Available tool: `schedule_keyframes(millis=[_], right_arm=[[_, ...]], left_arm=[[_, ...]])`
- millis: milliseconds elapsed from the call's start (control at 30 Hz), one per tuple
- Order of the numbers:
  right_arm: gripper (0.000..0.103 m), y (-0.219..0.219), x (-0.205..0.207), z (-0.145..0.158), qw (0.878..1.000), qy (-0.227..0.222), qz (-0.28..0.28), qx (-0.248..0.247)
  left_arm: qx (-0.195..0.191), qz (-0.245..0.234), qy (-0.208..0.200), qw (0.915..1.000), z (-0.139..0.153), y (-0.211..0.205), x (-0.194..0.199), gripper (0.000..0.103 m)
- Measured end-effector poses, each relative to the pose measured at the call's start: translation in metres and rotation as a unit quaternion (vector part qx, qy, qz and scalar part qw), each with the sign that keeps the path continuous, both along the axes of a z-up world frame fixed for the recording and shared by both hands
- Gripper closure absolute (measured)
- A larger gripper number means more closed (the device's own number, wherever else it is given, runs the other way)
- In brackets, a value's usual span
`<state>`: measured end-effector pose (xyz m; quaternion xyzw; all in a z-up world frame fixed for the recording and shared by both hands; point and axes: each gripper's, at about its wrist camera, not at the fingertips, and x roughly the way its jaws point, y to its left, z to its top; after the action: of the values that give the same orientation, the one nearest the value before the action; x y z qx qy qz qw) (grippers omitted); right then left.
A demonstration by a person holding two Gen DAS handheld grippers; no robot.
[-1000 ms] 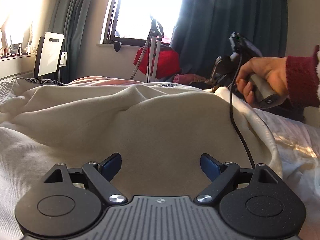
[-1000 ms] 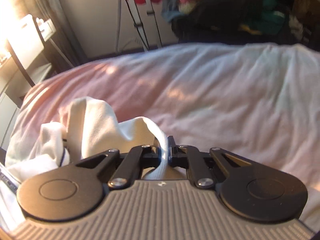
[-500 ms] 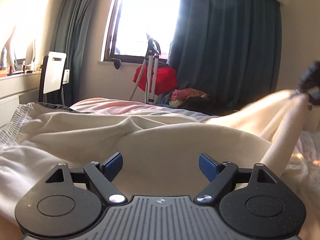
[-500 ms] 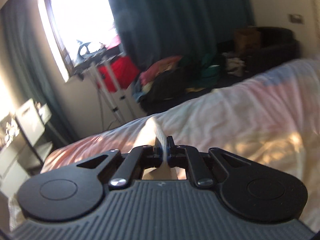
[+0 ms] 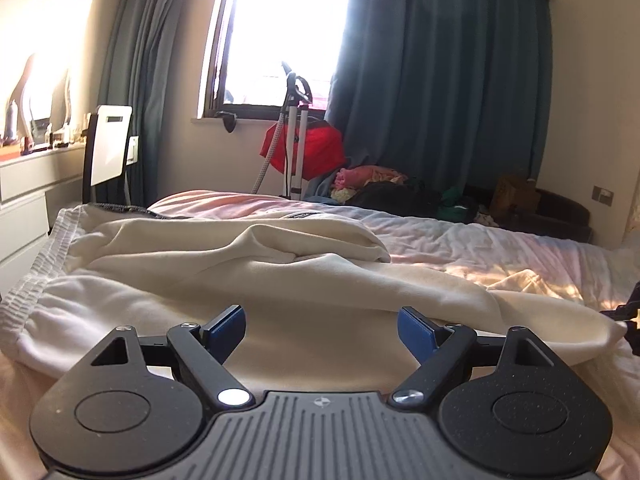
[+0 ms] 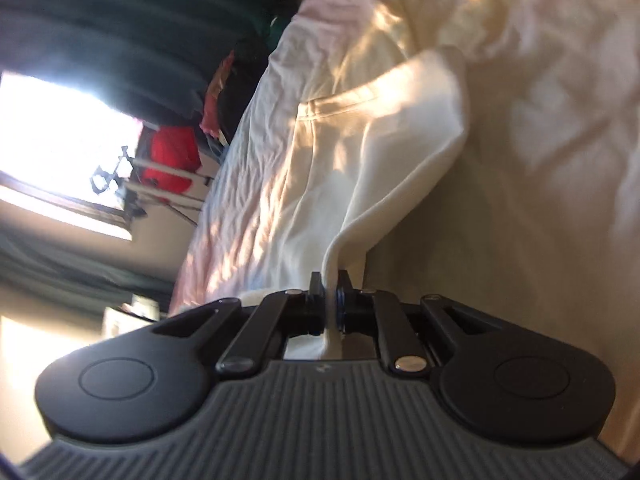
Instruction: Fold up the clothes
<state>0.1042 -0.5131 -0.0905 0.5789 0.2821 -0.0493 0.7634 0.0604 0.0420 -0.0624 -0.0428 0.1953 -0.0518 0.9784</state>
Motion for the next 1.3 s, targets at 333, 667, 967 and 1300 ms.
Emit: schedule_keyframes(millis=[333,667,967,1300], right_arm=[[0.028,-0.044,0.012,-0.033,0.996,-0.003,-0.075,0.053],[0.066,-0.084,0.054,-0.063,0.992,0.001,-0.107,-0.06],[0.097,-0.078,0.054,-0.019,0.973,-0.041,-0.138,-0.181],[0.097,-0.122,-0.002,-0.037,0.942,0.108,-0.258,-0.184]], left_arm=[[-0.014,0.012,0.029,0.9994,-0.011,-0.006,0.007,0.018],[-0.021,0.016,0.052,0.9983,-0.024,-0.015,0.021,0.018],[-0.025,0.011,0.053,0.9982,-0.024,-0.016,0.025,0.018],[-0.187,0.122,0.137,0.9651,-0.028,0.052,0.029,0.013]])
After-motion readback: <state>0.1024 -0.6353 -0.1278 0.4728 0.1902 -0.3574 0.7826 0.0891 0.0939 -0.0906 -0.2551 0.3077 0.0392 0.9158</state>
